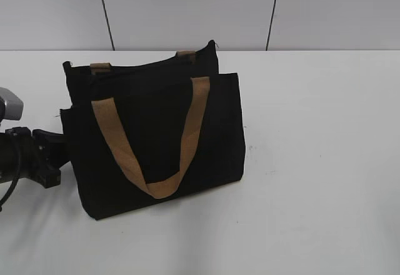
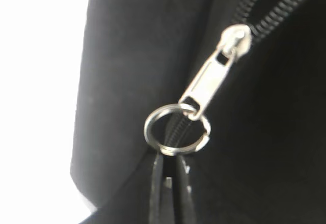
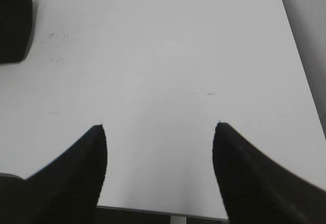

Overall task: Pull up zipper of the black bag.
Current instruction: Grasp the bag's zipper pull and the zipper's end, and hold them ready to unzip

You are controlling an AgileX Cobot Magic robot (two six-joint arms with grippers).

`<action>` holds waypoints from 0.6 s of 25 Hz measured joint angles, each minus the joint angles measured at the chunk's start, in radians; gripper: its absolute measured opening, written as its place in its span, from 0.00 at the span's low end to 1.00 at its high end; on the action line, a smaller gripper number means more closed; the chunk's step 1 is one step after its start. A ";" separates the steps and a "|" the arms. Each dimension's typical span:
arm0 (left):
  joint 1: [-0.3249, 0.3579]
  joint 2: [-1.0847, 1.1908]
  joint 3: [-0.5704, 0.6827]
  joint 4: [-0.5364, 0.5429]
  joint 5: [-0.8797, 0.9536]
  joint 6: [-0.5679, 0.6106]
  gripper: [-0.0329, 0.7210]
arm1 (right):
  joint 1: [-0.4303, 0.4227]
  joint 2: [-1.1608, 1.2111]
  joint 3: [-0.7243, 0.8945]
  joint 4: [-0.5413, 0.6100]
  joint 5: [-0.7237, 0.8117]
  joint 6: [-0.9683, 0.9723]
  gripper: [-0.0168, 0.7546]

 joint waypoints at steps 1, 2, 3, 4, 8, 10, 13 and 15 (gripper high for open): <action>0.000 0.000 0.000 -0.005 -0.005 0.000 0.06 | 0.000 0.000 0.000 0.000 0.000 0.000 0.68; 0.000 -0.003 0.000 -0.011 -0.005 0.000 0.06 | 0.000 0.000 0.000 0.000 0.000 0.000 0.68; 0.000 -0.014 0.000 -0.016 -0.005 -0.006 0.06 | 0.000 0.000 0.000 0.000 0.000 0.000 0.68; 0.000 -0.033 0.000 -0.021 -0.001 -0.018 0.06 | 0.000 0.000 0.000 0.000 0.000 0.000 0.68; 0.001 -0.151 0.000 -0.027 0.066 -0.160 0.06 | 0.000 0.000 0.000 0.000 0.000 0.000 0.68; 0.002 -0.217 0.000 -0.026 0.111 -0.231 0.06 | 0.000 0.000 0.000 0.000 0.000 0.000 0.68; 0.003 -0.323 0.001 -0.025 0.179 -0.294 0.06 | 0.000 0.000 0.000 0.000 0.000 0.000 0.68; 0.003 -0.391 0.001 -0.025 0.204 -0.326 0.06 | 0.000 0.000 0.000 0.000 0.000 0.000 0.68</action>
